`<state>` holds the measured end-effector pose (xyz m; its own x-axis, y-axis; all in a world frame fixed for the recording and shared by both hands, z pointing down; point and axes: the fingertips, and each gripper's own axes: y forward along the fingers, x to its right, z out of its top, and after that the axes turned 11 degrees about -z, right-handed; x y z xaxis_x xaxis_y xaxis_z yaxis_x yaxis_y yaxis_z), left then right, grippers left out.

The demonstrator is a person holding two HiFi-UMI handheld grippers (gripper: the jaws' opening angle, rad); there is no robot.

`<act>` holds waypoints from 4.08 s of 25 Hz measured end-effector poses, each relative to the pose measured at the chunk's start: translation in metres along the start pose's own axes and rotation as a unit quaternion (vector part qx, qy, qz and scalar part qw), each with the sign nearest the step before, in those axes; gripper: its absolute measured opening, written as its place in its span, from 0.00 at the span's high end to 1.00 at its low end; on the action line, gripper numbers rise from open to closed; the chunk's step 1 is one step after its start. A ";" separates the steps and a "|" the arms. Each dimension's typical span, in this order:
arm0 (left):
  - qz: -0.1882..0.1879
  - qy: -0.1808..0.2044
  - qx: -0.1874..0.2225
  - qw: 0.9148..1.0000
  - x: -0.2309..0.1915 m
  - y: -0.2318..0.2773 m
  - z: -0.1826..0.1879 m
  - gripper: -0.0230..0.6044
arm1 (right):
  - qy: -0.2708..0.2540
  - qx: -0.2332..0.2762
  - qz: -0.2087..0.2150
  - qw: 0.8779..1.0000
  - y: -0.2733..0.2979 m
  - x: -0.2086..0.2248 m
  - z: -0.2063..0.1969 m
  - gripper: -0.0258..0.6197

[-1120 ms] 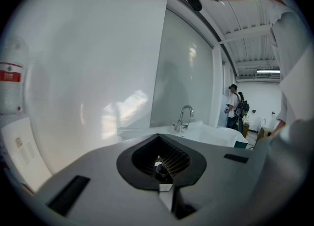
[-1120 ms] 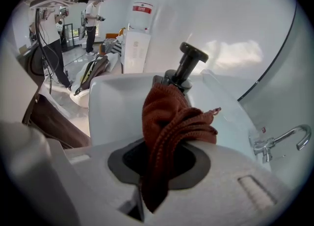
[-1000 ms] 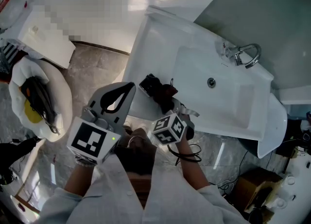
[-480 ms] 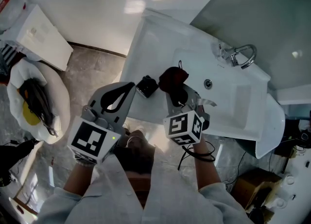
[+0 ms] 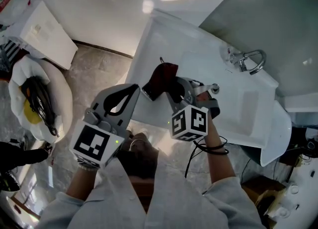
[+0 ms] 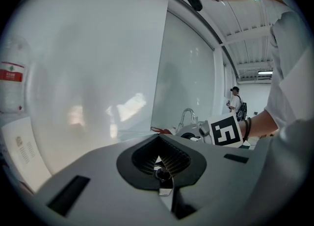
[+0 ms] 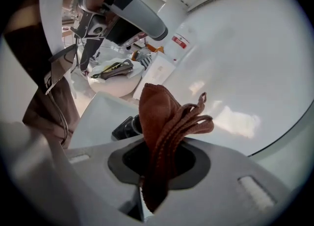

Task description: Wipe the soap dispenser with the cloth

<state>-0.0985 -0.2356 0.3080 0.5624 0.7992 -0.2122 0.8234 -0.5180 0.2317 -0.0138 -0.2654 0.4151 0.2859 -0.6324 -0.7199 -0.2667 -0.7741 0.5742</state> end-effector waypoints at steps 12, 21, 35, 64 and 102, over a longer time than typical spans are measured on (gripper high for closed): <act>0.014 -0.008 -0.005 1.000 -0.007 -0.002 -0.006 0.96 | -0.035 -0.018 0.064 0.997 0.037 -0.025 -0.032 0.83; 0.020 -0.012 -0.008 1.000 -0.009 -0.002 -0.008 0.96 | -0.062 -0.029 0.118 0.991 0.059 -0.051 -0.055 0.83; 0.025 -0.019 -0.010 0.999 -0.006 -0.009 -0.015 0.96 | -0.096 -0.090 0.183 0.974 0.074 -0.085 -0.102 0.83; 0.008 -0.006 0.001 1.000 -0.002 -0.012 -0.005 0.96 | 0.265 -0.077 0.109 0.955 -0.024 -0.036 0.022 0.83; 0.016 -0.013 0.006 1.000 -0.022 -0.029 -0.008 0.96 | 0.347 -0.096 0.134 0.923 -0.036 -0.065 0.048 0.83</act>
<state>-0.1357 -0.2358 0.3132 0.5898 0.7741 -0.2302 0.8060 -0.5466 0.2271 -0.0670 -0.1951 0.4228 0.7724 -0.6154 -0.1573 -0.2642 -0.5365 0.8015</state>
